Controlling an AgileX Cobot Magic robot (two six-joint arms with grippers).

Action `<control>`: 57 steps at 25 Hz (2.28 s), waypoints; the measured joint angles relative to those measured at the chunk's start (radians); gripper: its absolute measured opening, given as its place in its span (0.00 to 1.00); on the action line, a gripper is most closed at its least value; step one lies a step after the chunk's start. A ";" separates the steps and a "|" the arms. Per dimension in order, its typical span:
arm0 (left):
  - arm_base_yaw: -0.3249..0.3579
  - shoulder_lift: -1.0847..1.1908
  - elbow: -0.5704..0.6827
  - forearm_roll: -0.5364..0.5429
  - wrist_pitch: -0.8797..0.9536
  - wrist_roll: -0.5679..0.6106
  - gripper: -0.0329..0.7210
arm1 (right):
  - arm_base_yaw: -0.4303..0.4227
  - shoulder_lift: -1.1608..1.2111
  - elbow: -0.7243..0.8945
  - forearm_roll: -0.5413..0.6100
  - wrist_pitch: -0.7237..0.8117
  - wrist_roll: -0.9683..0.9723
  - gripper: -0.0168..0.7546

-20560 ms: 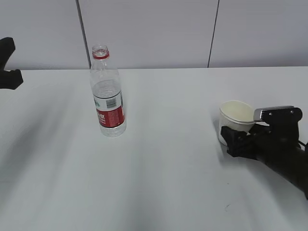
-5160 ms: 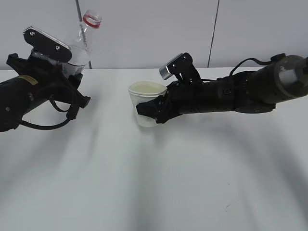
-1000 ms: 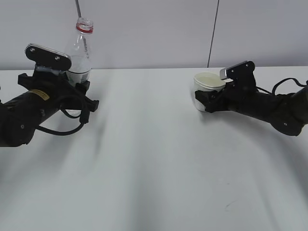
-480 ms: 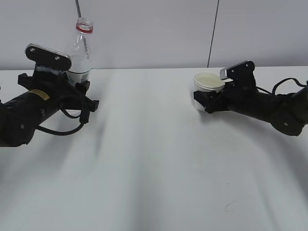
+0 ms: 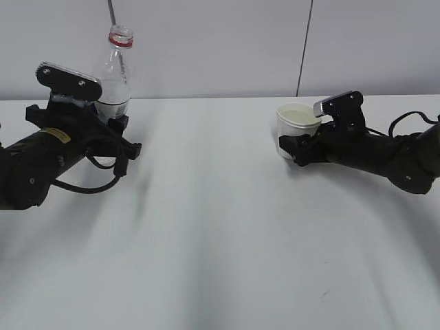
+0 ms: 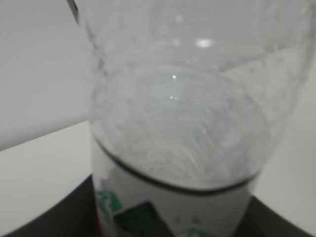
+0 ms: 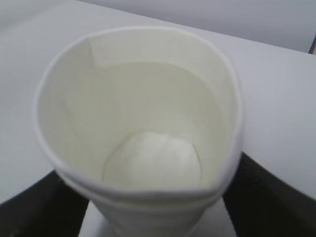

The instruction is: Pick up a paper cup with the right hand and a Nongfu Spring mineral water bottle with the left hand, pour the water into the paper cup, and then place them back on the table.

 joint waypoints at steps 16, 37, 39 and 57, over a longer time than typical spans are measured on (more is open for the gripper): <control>0.000 0.000 0.000 0.000 0.000 0.000 0.53 | 0.000 0.000 0.018 -0.080 0.006 0.068 0.79; 0.000 0.001 0.000 0.000 0.000 0.000 0.53 | -0.010 -0.107 0.110 -0.072 0.119 0.070 0.79; 0.000 0.006 0.000 0.000 0.000 -0.002 0.53 | -0.010 -0.122 0.121 -0.069 0.142 0.073 0.79; 0.000 0.058 0.000 -0.021 -0.060 -0.108 0.53 | -0.010 -0.295 0.209 -0.053 0.252 0.094 0.79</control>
